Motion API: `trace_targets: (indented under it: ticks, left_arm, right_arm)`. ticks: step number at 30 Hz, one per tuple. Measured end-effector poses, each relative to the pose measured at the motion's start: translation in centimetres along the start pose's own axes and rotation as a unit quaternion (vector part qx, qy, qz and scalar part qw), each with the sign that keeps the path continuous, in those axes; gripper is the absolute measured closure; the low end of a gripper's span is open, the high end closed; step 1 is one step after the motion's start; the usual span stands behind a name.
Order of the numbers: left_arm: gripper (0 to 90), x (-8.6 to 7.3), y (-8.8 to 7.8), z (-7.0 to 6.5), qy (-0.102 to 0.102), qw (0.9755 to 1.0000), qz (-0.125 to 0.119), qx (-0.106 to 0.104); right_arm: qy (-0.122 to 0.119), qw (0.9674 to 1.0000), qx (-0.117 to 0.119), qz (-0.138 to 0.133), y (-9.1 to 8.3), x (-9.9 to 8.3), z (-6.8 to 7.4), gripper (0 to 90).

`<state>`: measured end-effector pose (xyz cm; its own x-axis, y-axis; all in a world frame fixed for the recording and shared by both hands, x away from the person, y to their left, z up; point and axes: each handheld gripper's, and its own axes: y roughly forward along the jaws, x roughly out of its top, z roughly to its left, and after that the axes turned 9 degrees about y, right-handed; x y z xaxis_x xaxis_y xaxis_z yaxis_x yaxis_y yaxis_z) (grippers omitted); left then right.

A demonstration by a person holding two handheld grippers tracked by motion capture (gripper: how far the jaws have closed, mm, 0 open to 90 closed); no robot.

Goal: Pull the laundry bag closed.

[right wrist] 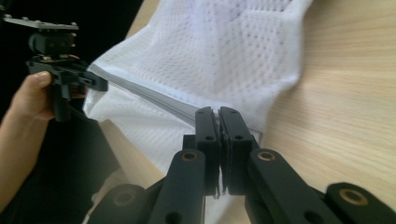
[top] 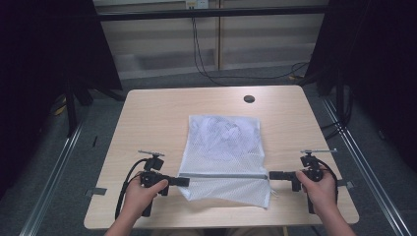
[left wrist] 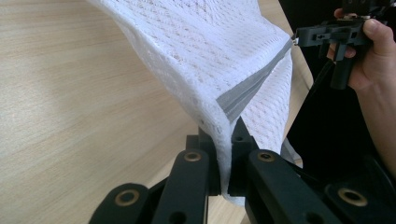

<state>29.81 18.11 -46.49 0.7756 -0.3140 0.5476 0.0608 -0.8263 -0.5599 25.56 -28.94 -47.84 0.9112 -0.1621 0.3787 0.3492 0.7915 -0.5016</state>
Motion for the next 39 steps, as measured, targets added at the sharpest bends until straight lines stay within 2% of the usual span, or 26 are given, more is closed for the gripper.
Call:
trace_targets:
  ticks: [3,5,6,8,10,11,12,13,14,15,16,17,18,19,21,23,25,28,30,31,33,35,36,37,39]
  left_arm:
    - [88.5,0.0,0.2,-0.2,-0.002,1.0000,0.003,-0.004]
    - [88.3,0.0,0.2,0.0,0.010,0.9999,0.009,-0.010]
    - [87.5,-0.1,0.2,-0.1,0.001,0.9998,0.003,-0.018]
    - [82.8,-0.1,0.0,-0.1,0.014,0.9998,0.000,-0.014]
    - [76.7,-0.1,0.0,-0.2,0.016,0.9997,-0.004,-0.017]
    - [71.6,-0.1,0.0,-0.3,0.020,0.9996,-0.014,-0.012]
    - [65.9,-0.1,-0.1,-0.1,0.040,0.9991,-0.016,-0.004]
    - [61.9,-0.1,0.0,-0.1,0.049,0.9986,-0.018,0.001]
    - [57.3,-0.1,0.0,-0.1,0.055,0.9983,-0.020,0.005]
    - [51.5,-0.1,-0.1,0.0,0.069,0.9974,-0.016,0.010]
    - [44.7,0.0,-0.2,0.0,0.072,0.9973,-0.011,0.011]
    - [40.0,0.0,-0.2,0.0,0.075,0.9970,-0.016,0.014]
    - [36.3,0.0,-0.3,0.0,0.087,0.9956,-0.024,0.025]
    - [32.5,0.1,-0.4,-0.1,0.088,0.9954,-0.025,0.030]
    - [27.7,0.2,-0.7,-0.1,0.105,0.9932,-0.029,0.044]
    - [23.8,0.3,-0.9,0.0,0.117,0.9898,-0.039,0.071]
    - [21.3,0.3,-1.1,0.2,0.128,0.9869,-0.047,0.087]
    - [18.2,0.4,-1.4,0.4,0.140,0.9820,-0.053,0.115]
    - [17.5,0.4,-1.6,0.5,0.142,0.9788,-0.063,0.134]
    - [16.1,0.4,-1.7,0.5,0.145,0.9777,-0.061,0.139]
    - [15.1,0.5,-1.8,0.7,0.157,0.9734,-0.061,0.155]
    - [13.8,0.4,-2.0,0.9,0.162,0.9707,-0.062,0.167]
    - [13.3,0.4,-2.0,1.0,0.166,0.9690,-0.062,0.172]
    - [12.8,0.4,-2.2,1.1,0.169,0.9679,-0.061,0.176]
    - [11.5,0.4,-2.3,1.2,0.161,0.9683,-0.069,0.178]
  right_arm:
    - [0.002,1.0000,0.001,-0.004,-0.2,-0.1,-0.2,87.8]
    - [0.001,1.0000,0.000,-0.004,-0.2,-0.1,-0.3,87.7]
    - [0.002,1.0000,0.001,0.002,-0.2,-0.1,-0.3,87.6]
    - [0.000,0.9999,0.002,-0.011,-0.2,-0.3,-0.4,87.4]
    - [-0.006,0.9999,0.001,-0.012,-0.2,-0.3,-0.3,86.0]
    - [-0.007,0.9998,0.004,-0.016,-0.1,-0.3,-0.2,80.9]
    - [-0.011,0.9996,0.004,-0.024,-0.2,-0.3,-0.2,77.0]
    - [-0.015,0.9995,0.006,-0.028,-0.2,-0.3,-0.1,74.3]
    - [-0.016,0.9992,0.009,-0.035,-0.2,-0.3,0.0,68.4]
    - [-0.016,0.9991,0.007,-0.039,-0.2,-0.3,0.1,60.2]
    - [-0.018,0.9987,0.000,-0.047,-0.2,-0.3,0.1,52.6]
    - [-0.028,0.9980,-0.012,-0.055,-0.2,-0.3,0.0,50.4]
    - [-0.031,0.9978,-0.018,-0.057,-0.2,-0.3,0.0,48.5]
    - [-0.035,0.9973,-0.022,-0.060,-0.1,-0.3,0.0,44.0]
    - [-0.044,0.9963,-0.031,-0.067,-0.1,-0.2,0.0,36.7]
    - [-0.064,0.9938,-0.048,-0.078,-0.1,-0.2,0.0,29.9]
    - [-0.077,0.9912,-0.067,-0.083,-0.1,-0.2,-0.2,25.4]
    - [-0.097,0.9871,-0.090,-0.090,-0.4,-0.1,-0.3,22.5]
    - [-0.107,0.9852,-0.097,-0.093,-0.5,-0.1,-0.3,21.9]
    - [-0.110,0.9841,-0.103,-0.095,-0.6,0.0,-0.3,21.5]
    - [-0.122,0.9814,-0.113,-0.097,-0.7,0.0,-0.3,21.3]
    - [-0.131,0.9789,-0.122,-0.098,-0.9,0.0,-0.3,20.6]
    - [-0.132,0.9786,-0.125,-0.097,-0.9,0.0,-0.4,20.4]
    - [-0.134,0.9780,-0.127,-0.098,-1.0,0.0,-0.4,20.3]
    - [-0.136,0.9773,-0.129,-0.100,-1.0,0.0,-0.4,20.3]
